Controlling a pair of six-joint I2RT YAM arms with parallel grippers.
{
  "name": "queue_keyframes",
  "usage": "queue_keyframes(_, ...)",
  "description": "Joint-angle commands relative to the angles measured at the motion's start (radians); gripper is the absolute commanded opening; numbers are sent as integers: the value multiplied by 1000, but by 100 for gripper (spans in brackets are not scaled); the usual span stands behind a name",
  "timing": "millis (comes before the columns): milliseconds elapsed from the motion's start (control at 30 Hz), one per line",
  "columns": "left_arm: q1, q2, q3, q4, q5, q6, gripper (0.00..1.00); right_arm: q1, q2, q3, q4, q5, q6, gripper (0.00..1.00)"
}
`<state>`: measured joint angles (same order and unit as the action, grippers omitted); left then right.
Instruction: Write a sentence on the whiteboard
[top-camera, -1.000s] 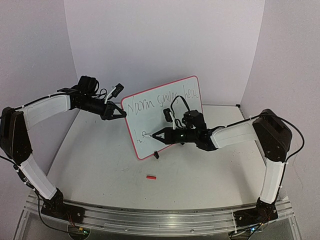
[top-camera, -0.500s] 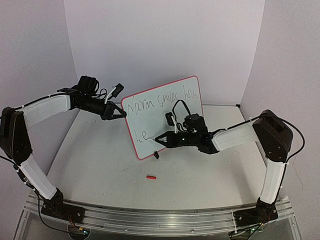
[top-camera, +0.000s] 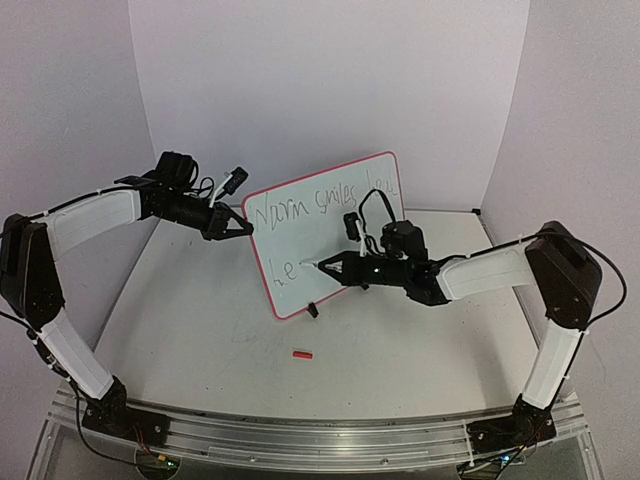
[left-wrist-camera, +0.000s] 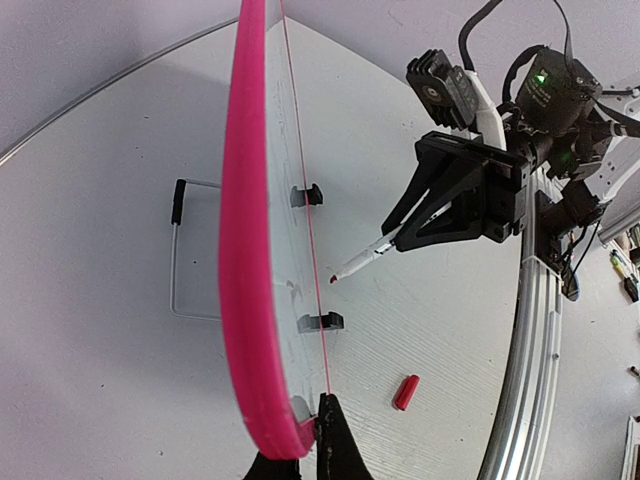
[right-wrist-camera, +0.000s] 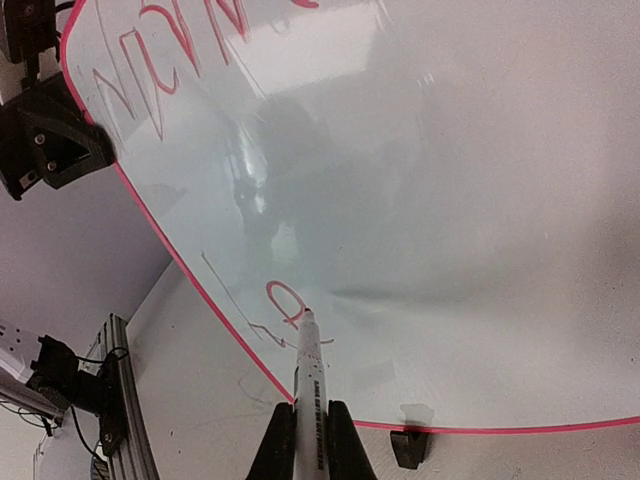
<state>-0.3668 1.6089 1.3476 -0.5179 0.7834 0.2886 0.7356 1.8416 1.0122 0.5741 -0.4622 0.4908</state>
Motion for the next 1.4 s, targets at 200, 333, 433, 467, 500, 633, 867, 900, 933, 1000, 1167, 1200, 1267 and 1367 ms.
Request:
queue_keyframes(200,-12,-8,-13,-41,-79,84,0,-27,38,47,47,-33,32,0)
queue_keyframes(333,-12,-8,-13,-41,-79,84,0,-33,58,70,47,-38,34,0)
queue_keyframes(433,-12,-7,-13,-41,-80,86,0,-34,65,84,47,-38,28,0)
queue_keyframes(467,-12,-7,-13,-41,-80,86,0,-35,67,89,47,-40,26,0)
queue_keyframes(500,-12,-6,-13,-41,-79,86,0,-36,69,94,47,-41,24,0)
queue_keyframes(633,-12,-6,-13,-41,-80,86,0,-36,76,111,45,-58,18,0)
queue_keyframes(867,-12,-3,-13,-41,-79,86,0,-35,88,59,35,-73,19,0)
queue_keyframes(900,-12,-2,-13,-41,-79,86,0,-36,88,50,35,-75,20,0)
queue_keyframes(933,-13,-1,-13,-41,-79,87,0,-35,88,40,35,-78,21,0)
queue_keyframes(1000,-12,1,-12,-40,-78,85,0,-34,91,27,33,-80,22,0)
queue_keyframes(1167,-13,3,-13,-41,-78,84,0,-35,89,6,29,-58,20,0)
queue_keyframes(1200,-13,4,-13,-41,-78,85,0,-34,85,3,29,-40,19,0)
queue_keyframes(1267,-14,4,-12,-41,-78,84,0,-35,75,2,29,-16,18,0)
queue_keyframes(1367,-14,4,-13,-41,-78,84,0,-36,56,13,29,12,13,0)
